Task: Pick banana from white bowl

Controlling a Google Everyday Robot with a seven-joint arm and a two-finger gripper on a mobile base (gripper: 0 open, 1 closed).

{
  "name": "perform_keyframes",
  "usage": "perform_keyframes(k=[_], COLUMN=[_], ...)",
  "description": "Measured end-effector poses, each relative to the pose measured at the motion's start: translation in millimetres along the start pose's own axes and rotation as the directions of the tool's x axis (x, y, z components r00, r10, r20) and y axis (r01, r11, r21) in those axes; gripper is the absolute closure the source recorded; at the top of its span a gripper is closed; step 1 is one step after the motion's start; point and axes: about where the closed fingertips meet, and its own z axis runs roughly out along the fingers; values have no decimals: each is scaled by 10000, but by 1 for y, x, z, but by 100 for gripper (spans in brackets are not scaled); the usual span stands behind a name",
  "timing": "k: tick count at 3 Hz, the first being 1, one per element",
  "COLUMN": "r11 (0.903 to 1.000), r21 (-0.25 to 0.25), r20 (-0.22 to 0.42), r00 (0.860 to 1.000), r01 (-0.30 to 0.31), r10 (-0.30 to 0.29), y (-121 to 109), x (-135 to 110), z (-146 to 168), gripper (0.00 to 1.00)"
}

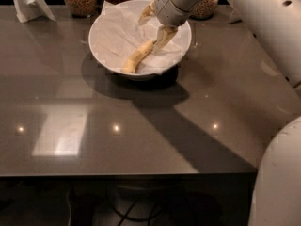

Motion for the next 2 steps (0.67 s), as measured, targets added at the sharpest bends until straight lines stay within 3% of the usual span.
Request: perform_keyframes(k=[2], r11=[9999], r21=[-91], r20=[4], r00=[9999], r01=[-109], r10=[109], y=[4], x=[26], z=[27], gripper=[44])
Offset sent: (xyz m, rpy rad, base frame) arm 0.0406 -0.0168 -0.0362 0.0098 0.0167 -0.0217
